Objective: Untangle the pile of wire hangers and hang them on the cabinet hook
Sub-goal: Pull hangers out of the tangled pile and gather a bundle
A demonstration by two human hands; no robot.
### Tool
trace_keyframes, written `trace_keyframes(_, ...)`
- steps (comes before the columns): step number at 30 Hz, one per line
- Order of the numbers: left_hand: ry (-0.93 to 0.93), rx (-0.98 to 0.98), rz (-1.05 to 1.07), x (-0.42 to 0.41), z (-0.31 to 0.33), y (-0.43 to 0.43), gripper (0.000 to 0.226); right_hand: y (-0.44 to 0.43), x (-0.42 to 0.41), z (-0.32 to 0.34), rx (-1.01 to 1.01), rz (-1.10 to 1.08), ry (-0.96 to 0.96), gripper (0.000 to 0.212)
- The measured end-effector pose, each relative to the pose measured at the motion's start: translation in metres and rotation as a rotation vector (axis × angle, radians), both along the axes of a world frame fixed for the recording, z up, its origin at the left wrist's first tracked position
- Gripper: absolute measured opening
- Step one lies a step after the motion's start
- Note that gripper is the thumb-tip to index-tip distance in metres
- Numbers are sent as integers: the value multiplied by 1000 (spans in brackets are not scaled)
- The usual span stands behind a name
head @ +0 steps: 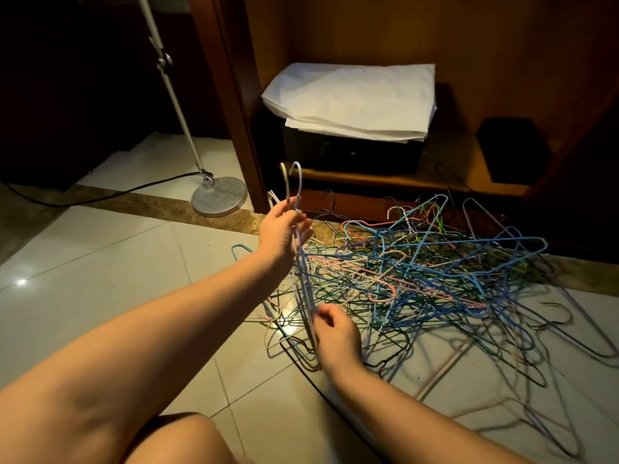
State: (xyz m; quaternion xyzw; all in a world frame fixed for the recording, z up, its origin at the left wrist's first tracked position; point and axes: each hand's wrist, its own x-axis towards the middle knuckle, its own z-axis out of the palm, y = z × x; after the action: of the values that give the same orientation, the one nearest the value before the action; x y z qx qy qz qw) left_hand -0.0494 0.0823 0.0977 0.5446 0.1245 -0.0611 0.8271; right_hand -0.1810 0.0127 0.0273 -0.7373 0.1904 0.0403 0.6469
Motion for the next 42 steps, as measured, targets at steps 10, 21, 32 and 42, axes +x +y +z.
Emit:
trace_keyframes(10,-133,418,-245,5,-11,-15,15,-60,40,42,-309,646,-37,17)
trace_keyframes(21,-119,703,-19,20,-76,-16,21,-226,112,-53,-1076,410,253,38)
trace_keyframes(32,-22,807,114,33,-115,19,22,-217,133,-104,-896,304,278,27)
trace_keyframes(42,41,728,184,37,-126,36,19,-218,111,-64,-831,240,-36,24)
